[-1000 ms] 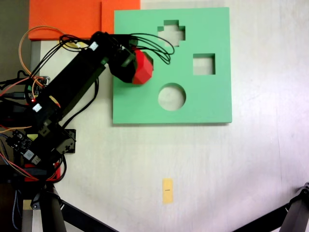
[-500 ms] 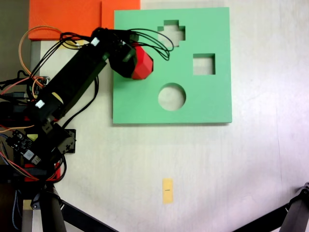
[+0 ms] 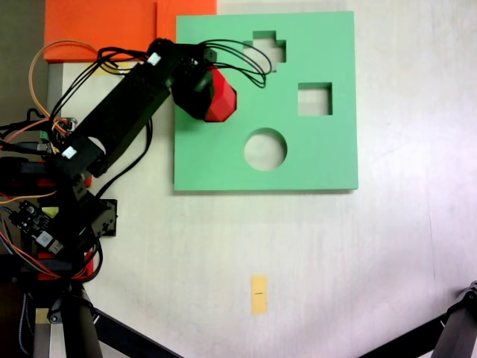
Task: Put the octagonal pillar block into the corresponding hole
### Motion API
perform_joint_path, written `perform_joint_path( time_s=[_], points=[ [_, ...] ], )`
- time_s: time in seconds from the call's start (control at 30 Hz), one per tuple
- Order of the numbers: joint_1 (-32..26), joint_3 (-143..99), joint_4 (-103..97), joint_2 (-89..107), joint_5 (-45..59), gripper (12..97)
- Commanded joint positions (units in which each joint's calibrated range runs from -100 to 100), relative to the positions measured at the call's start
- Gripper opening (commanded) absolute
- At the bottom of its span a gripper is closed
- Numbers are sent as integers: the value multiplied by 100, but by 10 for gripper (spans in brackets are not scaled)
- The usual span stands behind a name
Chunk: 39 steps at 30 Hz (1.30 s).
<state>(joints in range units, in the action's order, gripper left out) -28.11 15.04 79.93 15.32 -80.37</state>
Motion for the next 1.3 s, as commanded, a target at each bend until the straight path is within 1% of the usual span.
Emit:
perform_joint_path(
  time_s=[0.0,0.07,0.17,0.27,0.37,0.43,0.57,0.6,0.73,0.77,1.03,1.2,1.27],
  points=[
    [-20,450,-323,-52,73,404],
    [0,450,-439,-177,269,438],
    [20,450,-458,-387,567,448],
    [34,430,-449,-568,650,452],
    [68,370,-449,-666,718,489],
    [78,360,-449,-694,737,536],
    [78,300,-449,-652,737,563],
    [78,280,-449,-652,733,592],
    [59,280,-545,-694,728,940],
    [59,280,-545,-694,728,958],
    [44,340,-555,-247,777,958],
    [20,430,-526,982,1050,956],
    [107,590,-449,1820,1538,956]
  ],
)
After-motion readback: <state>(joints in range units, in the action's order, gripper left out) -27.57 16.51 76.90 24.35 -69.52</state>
